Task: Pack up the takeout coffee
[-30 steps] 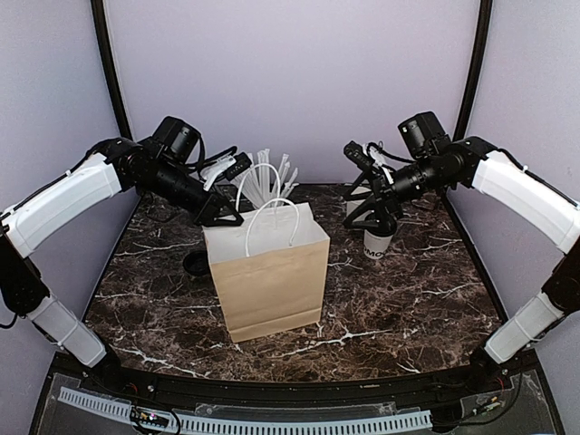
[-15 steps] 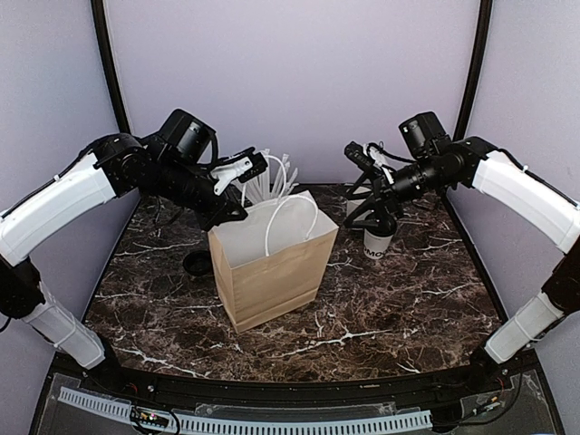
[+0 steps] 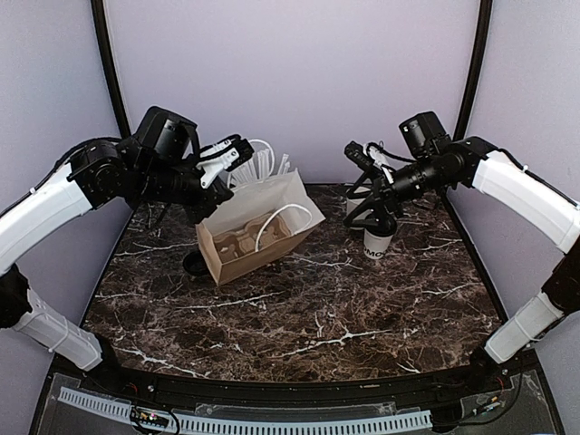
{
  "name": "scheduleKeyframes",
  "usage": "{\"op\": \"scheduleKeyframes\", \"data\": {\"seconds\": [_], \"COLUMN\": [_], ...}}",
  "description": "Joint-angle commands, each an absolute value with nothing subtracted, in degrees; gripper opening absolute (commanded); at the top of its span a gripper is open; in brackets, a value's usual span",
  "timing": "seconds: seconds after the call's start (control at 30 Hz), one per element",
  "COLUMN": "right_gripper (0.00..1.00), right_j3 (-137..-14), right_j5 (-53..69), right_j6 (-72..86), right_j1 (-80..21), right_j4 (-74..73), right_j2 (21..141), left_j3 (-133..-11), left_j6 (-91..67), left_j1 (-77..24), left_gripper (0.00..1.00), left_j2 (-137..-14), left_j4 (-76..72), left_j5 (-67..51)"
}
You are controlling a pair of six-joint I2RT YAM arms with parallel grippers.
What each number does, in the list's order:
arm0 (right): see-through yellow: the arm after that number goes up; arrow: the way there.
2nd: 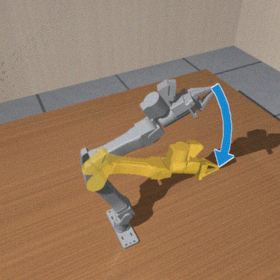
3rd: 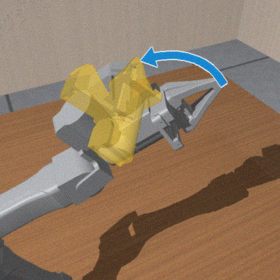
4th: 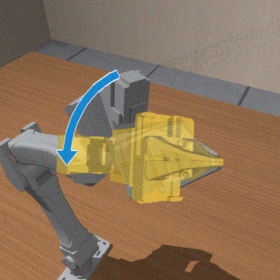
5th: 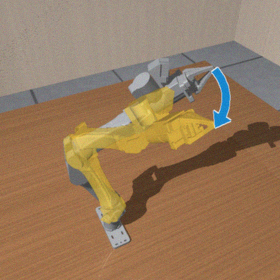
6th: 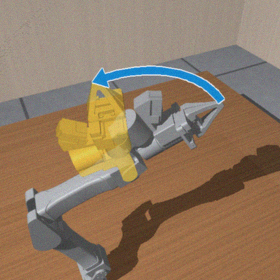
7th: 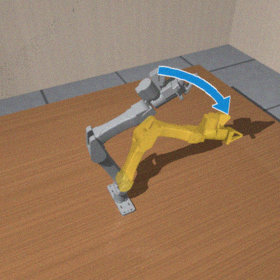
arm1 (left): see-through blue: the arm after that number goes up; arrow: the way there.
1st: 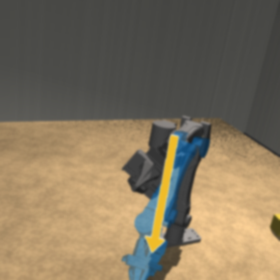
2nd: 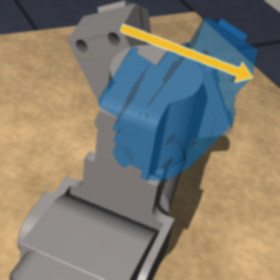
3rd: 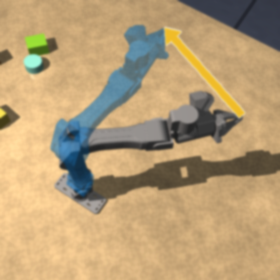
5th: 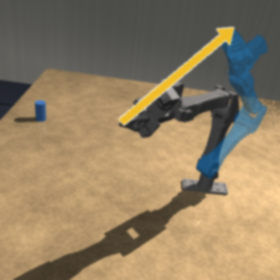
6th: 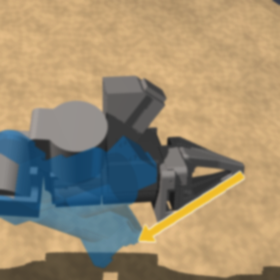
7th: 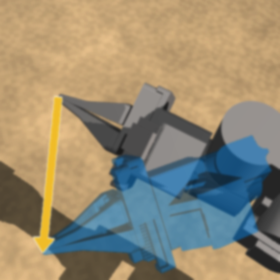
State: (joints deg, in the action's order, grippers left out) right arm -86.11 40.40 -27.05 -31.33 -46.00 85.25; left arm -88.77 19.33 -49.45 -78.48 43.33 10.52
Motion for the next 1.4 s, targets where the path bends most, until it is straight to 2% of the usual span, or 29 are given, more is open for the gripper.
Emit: {"op": "scheduleKeyframes", "data": {"seconds": [0.0,0.23,0.37,0.9,1.37], "right_gripper": [0.99,0.99,0.99,0.99,0.99], "right_j3": [-86.22,-86.05,-86.04,-84.82,-86.14], "right_j5": [39.01,38.24,38.23,37.26,32.74], "right_j6": [-26.1,-26.02,-26.02,-26.03,-23.36], "right_j1": [-30.94,-30.79,-30.75,-30.36,-25.29], "right_j4": [-43.42,-43.25,-43.24,-42.74,-41.84], "right_j2": [84.75,84.97,84.99,85.09,83.93], "left_j3": [-84.79,-78.32,-78.52,-81.28,-81.41], "left_j6": [21.32,25.05,25.75,15.18,11.18], "left_j1": [-52.2,-59.55,-62.75,-77.65,-80.07], "left_gripper": [0.0,0.0,0.0,0.0,0.01], "left_j2": [-76.17,-77.5,-78.51,-83.62,-81.62], "left_j4": [37.32,30.8,30.99,37.97,36.72], "left_j5": [16.48,31.66,35.5,37.21,35.84]}}
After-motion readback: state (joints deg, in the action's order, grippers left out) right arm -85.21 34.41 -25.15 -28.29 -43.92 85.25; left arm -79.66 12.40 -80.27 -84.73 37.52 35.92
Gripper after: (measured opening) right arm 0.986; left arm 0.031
